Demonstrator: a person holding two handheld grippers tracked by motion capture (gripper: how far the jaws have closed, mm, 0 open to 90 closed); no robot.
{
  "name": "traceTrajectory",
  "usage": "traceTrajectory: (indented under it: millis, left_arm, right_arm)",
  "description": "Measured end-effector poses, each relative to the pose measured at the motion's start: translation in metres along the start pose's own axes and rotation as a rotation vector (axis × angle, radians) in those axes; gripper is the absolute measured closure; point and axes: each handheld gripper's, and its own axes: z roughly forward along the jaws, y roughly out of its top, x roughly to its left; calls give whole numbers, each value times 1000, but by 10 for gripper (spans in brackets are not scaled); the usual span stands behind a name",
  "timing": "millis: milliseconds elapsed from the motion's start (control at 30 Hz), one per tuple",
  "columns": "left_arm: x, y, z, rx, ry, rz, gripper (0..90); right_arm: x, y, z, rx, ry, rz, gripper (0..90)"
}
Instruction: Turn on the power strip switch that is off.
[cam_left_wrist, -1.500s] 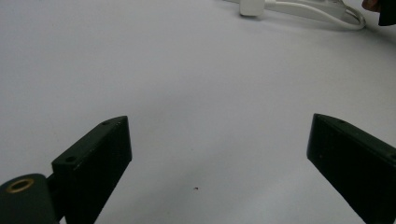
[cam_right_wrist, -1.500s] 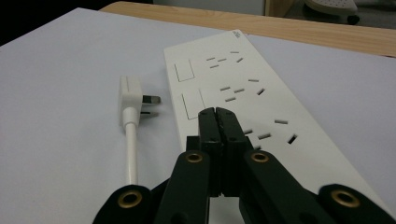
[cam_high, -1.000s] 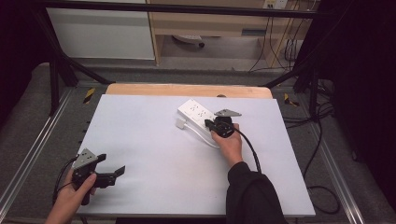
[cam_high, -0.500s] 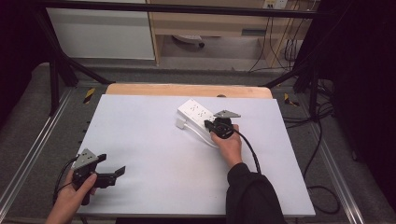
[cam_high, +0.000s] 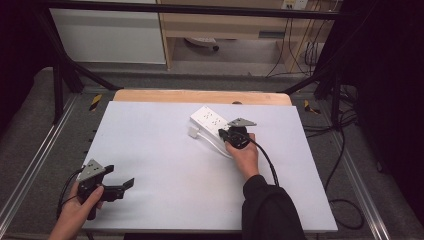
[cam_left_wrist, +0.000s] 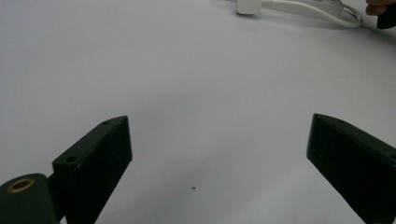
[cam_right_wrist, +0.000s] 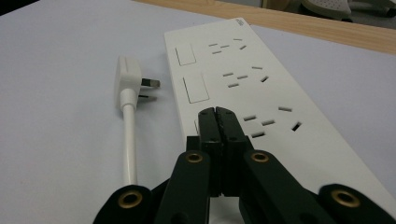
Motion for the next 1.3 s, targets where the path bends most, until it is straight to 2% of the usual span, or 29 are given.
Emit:
traceTrajectory:
  millis: [600, 667, 900, 1300]
  left_arm:
    - [0, 0, 1, 7, 1, 3, 68]
    - [0, 0, 1, 7, 1, 4, 68]
    - [0, 0, 1, 8, 2, 7, 68]
    - [0, 0, 1, 8, 2, 5, 69]
  right_arm:
    - [0, -1, 0, 11, -6, -9, 900]
    - [-1, -3, -1, 6, -2, 9, 900]
    - [-1, -2, -1, 9, -12, 1, 900]
    - [-1, 1, 1, 16, -17, 14, 900]
